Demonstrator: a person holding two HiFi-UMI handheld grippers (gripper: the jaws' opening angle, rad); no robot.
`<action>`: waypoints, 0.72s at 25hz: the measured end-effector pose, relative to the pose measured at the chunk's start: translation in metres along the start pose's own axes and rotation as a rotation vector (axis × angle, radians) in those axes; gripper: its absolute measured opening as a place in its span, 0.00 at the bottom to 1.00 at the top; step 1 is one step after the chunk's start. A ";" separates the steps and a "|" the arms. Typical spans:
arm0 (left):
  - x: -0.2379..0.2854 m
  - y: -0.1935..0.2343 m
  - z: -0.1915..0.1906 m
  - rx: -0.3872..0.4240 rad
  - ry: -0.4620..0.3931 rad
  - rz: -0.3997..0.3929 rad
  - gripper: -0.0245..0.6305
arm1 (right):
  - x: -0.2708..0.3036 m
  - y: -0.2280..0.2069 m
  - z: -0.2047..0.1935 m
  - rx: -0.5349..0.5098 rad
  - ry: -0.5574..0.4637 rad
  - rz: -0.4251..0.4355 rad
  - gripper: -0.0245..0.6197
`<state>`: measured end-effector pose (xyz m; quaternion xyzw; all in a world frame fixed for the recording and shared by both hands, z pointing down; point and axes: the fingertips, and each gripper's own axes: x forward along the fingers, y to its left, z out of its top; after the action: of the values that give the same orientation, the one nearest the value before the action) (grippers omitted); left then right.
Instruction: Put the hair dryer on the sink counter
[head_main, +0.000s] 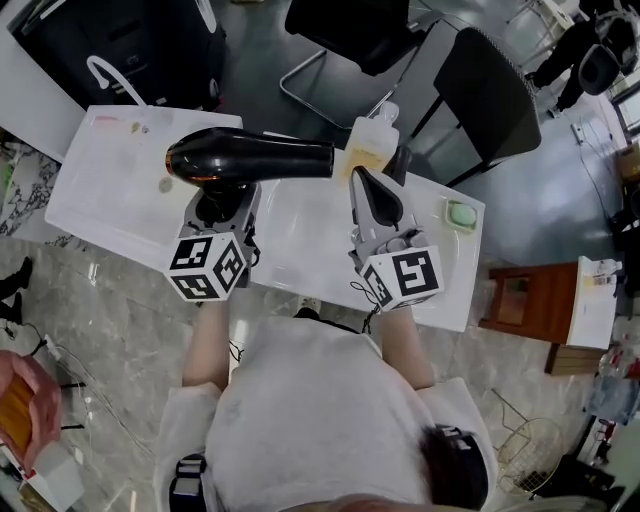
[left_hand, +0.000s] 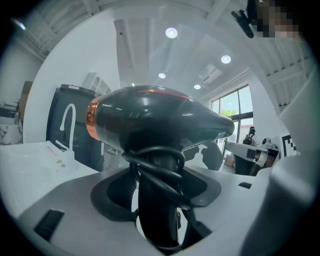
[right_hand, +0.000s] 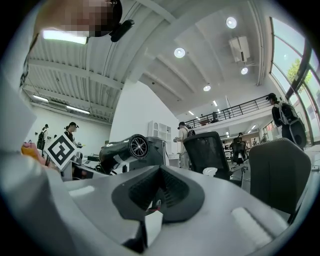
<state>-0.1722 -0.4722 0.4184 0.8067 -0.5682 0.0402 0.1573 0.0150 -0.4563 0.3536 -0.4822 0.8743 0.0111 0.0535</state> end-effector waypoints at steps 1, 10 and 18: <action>0.008 0.002 -0.006 -0.003 0.024 -0.002 0.44 | 0.003 -0.003 -0.002 0.003 0.004 0.004 0.05; 0.067 0.008 -0.056 0.008 0.219 -0.017 0.44 | 0.013 -0.018 -0.029 0.039 0.052 0.025 0.05; 0.107 0.021 -0.101 -0.042 0.370 -0.006 0.44 | 0.018 -0.037 -0.044 0.063 0.082 0.013 0.05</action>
<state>-0.1429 -0.5453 0.5451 0.7836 -0.5280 0.1756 0.2763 0.0332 -0.4947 0.3970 -0.4749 0.8787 -0.0358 0.0327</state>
